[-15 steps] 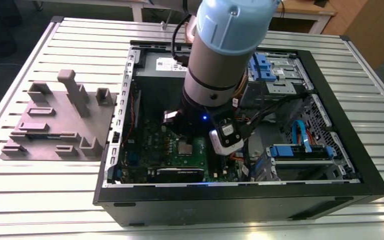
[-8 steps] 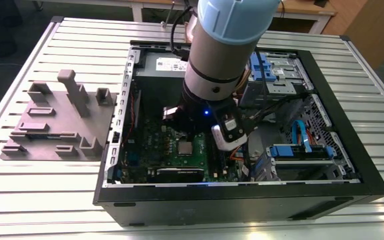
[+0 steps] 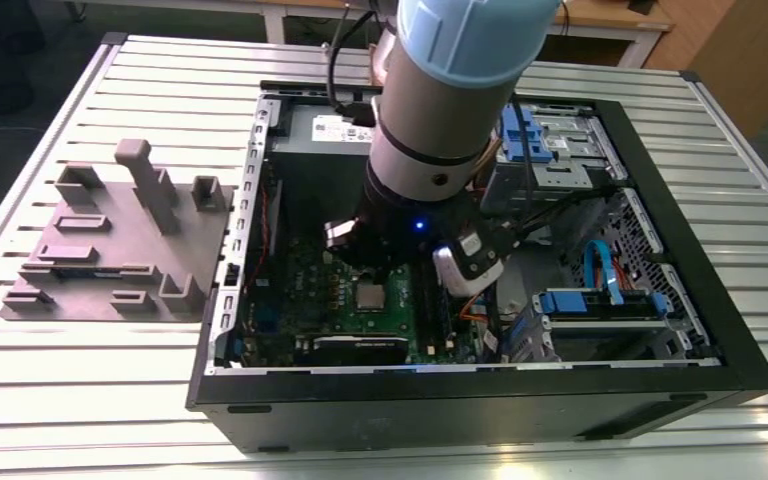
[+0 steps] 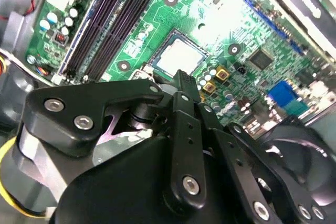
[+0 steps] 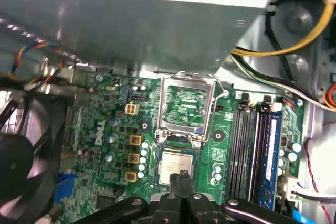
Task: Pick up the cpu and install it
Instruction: 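Close the cpu cover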
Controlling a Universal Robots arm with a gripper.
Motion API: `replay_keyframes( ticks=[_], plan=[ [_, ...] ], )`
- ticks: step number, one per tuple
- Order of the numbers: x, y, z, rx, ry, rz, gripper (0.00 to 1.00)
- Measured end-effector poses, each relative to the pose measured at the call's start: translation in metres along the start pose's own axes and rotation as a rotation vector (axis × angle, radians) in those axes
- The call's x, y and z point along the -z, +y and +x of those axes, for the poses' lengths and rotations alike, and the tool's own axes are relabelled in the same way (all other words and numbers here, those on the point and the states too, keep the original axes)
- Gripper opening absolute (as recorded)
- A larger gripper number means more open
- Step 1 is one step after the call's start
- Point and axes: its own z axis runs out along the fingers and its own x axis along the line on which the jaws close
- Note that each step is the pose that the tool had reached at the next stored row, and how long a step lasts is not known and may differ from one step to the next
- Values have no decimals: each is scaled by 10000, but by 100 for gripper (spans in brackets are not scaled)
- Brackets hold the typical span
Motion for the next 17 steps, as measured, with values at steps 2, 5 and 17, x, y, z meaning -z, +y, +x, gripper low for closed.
replay_keyframes(
  ticks=[2,5,17],
  plan=[
    [-1,0,-1,184,-77,-67,11],
    [-2,0,0,355,-334,-204,11],
    [-10,-1,-1,1996,-451,-190,11]
  ],
)
